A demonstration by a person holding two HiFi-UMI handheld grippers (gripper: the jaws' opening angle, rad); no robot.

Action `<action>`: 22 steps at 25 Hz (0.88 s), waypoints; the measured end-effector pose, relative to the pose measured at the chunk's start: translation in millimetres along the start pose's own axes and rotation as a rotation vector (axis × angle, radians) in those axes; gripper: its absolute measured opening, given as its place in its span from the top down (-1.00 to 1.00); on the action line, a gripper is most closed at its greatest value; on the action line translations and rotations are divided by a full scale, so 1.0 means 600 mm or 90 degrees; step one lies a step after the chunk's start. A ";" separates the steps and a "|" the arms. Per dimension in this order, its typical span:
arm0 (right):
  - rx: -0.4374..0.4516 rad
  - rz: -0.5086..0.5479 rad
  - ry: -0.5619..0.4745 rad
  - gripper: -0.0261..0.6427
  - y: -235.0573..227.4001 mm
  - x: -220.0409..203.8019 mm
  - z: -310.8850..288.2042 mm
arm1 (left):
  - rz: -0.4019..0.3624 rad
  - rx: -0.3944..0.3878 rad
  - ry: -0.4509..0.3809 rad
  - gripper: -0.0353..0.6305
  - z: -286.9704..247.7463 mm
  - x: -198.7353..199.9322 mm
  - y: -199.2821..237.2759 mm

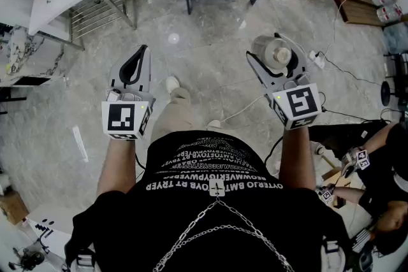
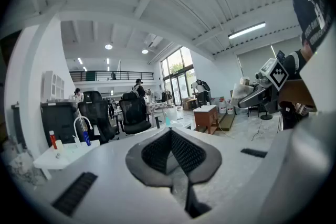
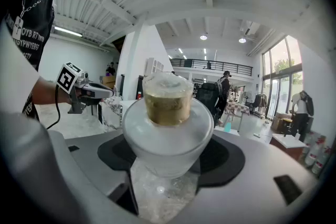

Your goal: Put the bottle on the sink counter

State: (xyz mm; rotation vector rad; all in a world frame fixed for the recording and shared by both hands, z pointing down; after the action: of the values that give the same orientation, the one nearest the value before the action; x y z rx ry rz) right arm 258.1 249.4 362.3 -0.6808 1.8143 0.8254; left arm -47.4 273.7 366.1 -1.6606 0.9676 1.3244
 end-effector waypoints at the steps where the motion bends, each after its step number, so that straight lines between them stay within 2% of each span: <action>1: 0.007 -0.008 -0.001 -0.06 0.013 0.004 0.015 | -0.007 0.000 -0.006 0.88 0.022 0.015 -0.006; 5: 0.019 -0.019 -0.004 -0.06 0.061 0.024 0.062 | -0.015 0.008 -0.030 0.88 0.090 0.061 -0.013; 9: 0.025 -0.027 -0.022 -0.06 0.105 0.045 0.078 | -0.020 0.016 -0.040 0.88 0.133 0.071 0.001; 14: 0.038 -0.040 -0.026 -0.06 0.152 0.059 0.079 | -0.027 0.034 -0.030 0.88 0.195 0.050 0.029; 19: 0.036 -0.043 -0.028 -0.06 0.214 0.091 0.048 | -0.007 0.069 -0.008 0.88 0.263 0.005 0.106; 22: 0.028 -0.034 -0.019 -0.06 0.241 0.114 0.025 | -0.013 0.074 -0.019 0.88 0.283 0.005 0.151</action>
State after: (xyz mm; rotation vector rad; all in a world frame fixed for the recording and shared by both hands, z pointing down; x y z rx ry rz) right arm 132.7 343.9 327.9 -0.6824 1.7757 0.7544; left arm -194.2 391.8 327.6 -1.5548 0.9891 1.2528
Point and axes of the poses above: the fingertips, and each gripper's own axes: z backward along the fingers, y to its left, x out of its top, the point moved 6 cm from there along z, backward along the fingers, and after that the axes turned 3 degrees about z, right-handed, at the moved point
